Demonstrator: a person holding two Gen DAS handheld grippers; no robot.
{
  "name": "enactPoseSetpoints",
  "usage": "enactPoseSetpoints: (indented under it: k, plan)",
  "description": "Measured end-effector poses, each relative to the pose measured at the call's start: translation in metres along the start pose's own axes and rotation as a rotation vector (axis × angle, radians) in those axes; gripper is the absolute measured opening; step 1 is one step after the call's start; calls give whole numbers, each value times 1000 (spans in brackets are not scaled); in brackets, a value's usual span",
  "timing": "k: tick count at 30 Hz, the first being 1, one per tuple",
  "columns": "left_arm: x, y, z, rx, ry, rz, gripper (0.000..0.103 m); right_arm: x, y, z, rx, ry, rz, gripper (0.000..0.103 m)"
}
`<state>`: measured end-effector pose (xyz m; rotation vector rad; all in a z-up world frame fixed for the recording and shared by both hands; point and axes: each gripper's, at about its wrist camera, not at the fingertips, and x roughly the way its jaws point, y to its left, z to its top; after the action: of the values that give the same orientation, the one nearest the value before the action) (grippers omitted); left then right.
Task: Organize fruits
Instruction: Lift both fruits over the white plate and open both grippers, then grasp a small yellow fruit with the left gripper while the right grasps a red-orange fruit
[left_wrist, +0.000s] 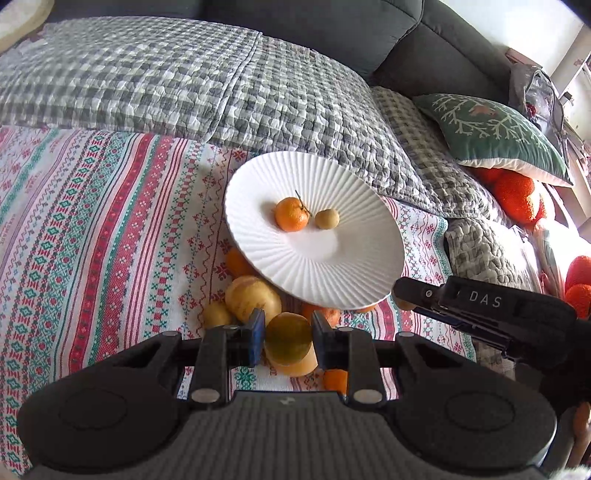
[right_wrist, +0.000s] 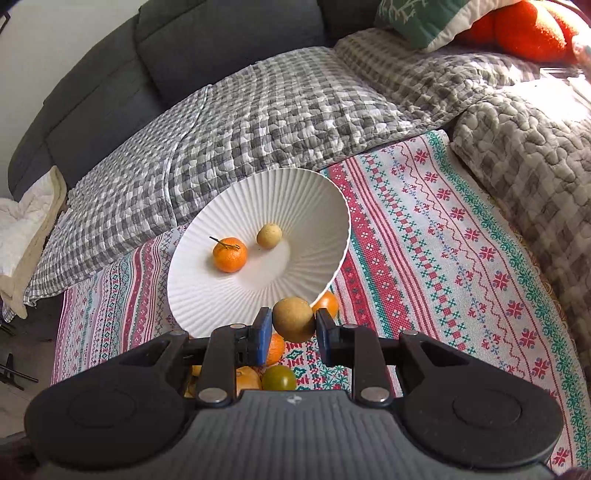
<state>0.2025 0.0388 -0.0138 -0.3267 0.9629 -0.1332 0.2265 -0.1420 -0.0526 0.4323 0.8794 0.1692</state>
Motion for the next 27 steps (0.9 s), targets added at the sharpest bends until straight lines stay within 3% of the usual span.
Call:
enactPoseSetpoints:
  k: [7,14,19,21,24,27]
  plan:
    - [16,-13,26,18,-72,-10,18,16,21,26,-51,-13,-38,23]
    - [47,-8,39,-39,-40,-40,18,31,18,36,-82,-13,-67,23]
    - [56,-7,37,-39,-20,17,22,36,14,36,-81,-4,-39,27]
    - [51,-3,35,-68,-34,17,43,33,14,35,-84,-15,-44,32]
    - [39,-3,32,-69,-52,9,54,24,14,32,-90,-41,-63,48]
    - [20,-5,27,-24,-71,21,60,9,12,28,-106,-59,-57,48]
